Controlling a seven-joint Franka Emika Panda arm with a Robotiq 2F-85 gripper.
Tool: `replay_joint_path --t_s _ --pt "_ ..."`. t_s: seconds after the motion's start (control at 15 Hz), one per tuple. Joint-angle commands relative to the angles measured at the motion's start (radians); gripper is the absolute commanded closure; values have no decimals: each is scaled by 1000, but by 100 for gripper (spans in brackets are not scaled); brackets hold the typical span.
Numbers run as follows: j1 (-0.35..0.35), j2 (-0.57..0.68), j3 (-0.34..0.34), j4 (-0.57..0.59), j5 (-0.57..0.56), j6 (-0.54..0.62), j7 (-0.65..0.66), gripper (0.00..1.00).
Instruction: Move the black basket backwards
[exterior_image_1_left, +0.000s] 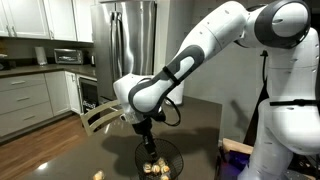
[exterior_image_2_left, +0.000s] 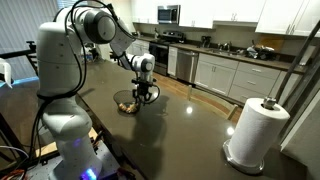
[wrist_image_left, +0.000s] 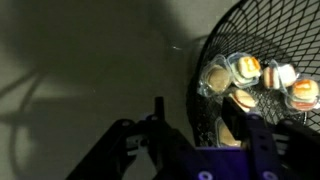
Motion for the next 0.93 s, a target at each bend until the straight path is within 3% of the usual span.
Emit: replay_joint_path --t_s 0.0,0.13,0.87 --pt "0 -6 3 -16 -12 22 -23 8" --pt "1 -17 5 -22 -11 13 -28 0" --pt "28 -171 22 -114 -71 53 -6 0"
